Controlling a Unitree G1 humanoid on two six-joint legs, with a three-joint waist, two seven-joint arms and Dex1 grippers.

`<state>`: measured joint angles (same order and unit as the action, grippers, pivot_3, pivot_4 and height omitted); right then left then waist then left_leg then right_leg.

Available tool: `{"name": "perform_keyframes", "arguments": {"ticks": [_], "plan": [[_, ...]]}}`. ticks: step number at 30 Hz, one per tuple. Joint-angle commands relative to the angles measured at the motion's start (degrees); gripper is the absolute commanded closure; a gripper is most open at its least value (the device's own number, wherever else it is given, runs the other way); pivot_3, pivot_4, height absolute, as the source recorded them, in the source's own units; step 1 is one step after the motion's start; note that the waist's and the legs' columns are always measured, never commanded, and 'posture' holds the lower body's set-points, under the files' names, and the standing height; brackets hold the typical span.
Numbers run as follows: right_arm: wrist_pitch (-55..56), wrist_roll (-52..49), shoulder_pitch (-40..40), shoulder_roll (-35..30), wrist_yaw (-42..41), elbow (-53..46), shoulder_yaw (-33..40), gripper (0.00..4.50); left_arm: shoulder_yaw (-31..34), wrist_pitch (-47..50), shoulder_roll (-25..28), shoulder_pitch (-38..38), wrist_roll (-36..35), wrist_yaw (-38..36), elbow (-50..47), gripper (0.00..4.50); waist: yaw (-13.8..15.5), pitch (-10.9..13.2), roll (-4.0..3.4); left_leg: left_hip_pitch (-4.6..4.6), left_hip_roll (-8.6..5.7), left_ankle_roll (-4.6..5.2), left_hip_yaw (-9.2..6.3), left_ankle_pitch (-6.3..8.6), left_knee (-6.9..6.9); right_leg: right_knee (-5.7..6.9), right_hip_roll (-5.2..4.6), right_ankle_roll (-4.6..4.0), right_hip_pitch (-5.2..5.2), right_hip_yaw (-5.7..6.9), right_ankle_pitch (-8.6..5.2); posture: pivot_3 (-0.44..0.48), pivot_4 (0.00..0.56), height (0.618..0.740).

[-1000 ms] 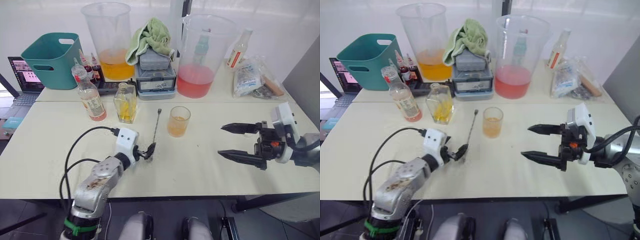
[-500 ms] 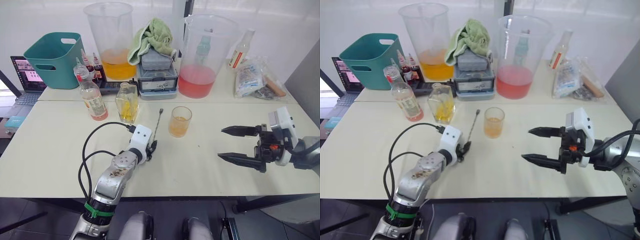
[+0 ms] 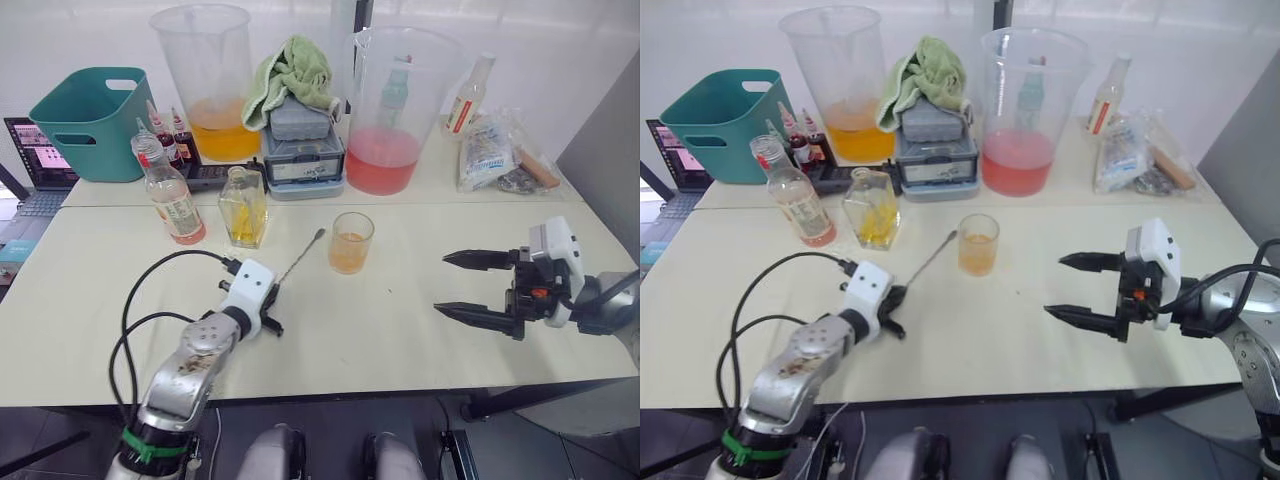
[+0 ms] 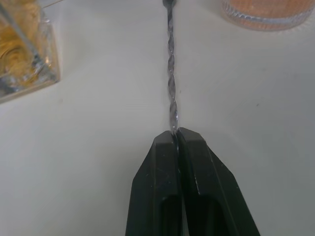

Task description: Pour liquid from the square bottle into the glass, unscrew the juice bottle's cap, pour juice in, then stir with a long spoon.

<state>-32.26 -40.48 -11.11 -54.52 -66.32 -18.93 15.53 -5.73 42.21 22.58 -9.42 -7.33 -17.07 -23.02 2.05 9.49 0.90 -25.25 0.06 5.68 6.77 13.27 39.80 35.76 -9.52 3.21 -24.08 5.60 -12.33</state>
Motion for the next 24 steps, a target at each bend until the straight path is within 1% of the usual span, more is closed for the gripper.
{"name": "perform_keyframes", "arguments": {"ticks": [1,4,9,15,17,20,23,24], "plan": [[1.50,0.01,-1.23,0.09,-0.88,-0.09,-0.01,0.00,6.47,-3.05,4.04,3.36,-2.33,-4.18,-4.09,4.48,0.01,0.00,0.00,0.00,0.00,-0.06,0.00,0.03,0.00,-0.01,0.00,0.00,0.01,0.00,0.00,0.000,0.150,0.739],[1.74,0.10,-1.65,0.30,-1.14,0.47,-0.87,0.00,10.80,-5.78,7.17,7.44,-6.04,-9.51,-5.99,4.48,0.00,0.00,-0.01,0.00,-0.01,-0.39,0.00,0.23,0.01,-0.03,-0.02,-0.01,-0.03,0.00,0.00,0.000,0.150,0.739],[1.40,0.04,-2.52,0.45,-2.32,1.04,-2.35,0.00,12.99,-7.84,12.01,13.07,-9.99,-17.53,-7.28,4.48,0.54,0.01,-0.02,0.00,-0.04,-0.42,-0.05,0.27,0.04,-0.26,-0.06,0.00,-0.09,0.09,0.00,0.000,0.150,0.739],[0.80,-0.37,-3.51,0.60,-2.50,0.37,-2.94,0.00,12.54,-10.36,15.64,16.65,-10.36,-21.94,-6.16,4.48,0.35,0.01,-0.03,0.00,-0.02,-0.43,-0.05,0.27,0.00,-0.40,-0.01,0.01,-0.07,0.10,0.02,0.000,0.150,0.739],[-0.04,-1.06,-3.82,0.45,-2.57,-0.30,-2.85,0.00,12.37,-10.57,16.49,17.60,-9.92,-22.34,-5.82,4.48,0.27,0.01,-0.03,0.00,-0.02,-0.42,-0.04,0.27,-0.01,-0.40,-0.01,0.01,-0.07,0.10,0.02,0.000,0.150,0.739],[-1.28,-2.33,-4.33,0.20,-2.82,-1.68,-2.80,0.00,13.00,-10.29,17.12,16.77,-10.56,-22.96,-4.61,3.50,0.25,0.01,-0.03,0.00,-0.02,-0.42,-0.04,0.27,-0.02,-0.40,-0.01,0.01,-0.07,0.11,0.02,0.000,0.150,0.739],[-2.36,-3.34,-4.81,-0.12,-2.45,-3.08,-2.76,0.00,11.91,-8.20,18.84,14.61,-11.46,-24.64,-4.65,2.53,0.32,0.01,-0.03,0.00,-0.01,-0.42,-0.04,0.28,-0.02,-0.41,-0.01,0.01,-0.06,0.13,0.02,0.000,0.150,0.739],[-2.62,-3.48,-4.98,-0.04,-2.22,-3.31,-2.73,0.00,11.36,-7.08,19.19,13.72,-11.37,-24.50,-4.39,2.53,0.35,0.01,-0.03,0.00,-0.01,-0.42,-0.04,0.28,-0.02,-0.41,-0.01,0.01,-0.06,0.14,0.02,0.000,0.150,0.739]]}}
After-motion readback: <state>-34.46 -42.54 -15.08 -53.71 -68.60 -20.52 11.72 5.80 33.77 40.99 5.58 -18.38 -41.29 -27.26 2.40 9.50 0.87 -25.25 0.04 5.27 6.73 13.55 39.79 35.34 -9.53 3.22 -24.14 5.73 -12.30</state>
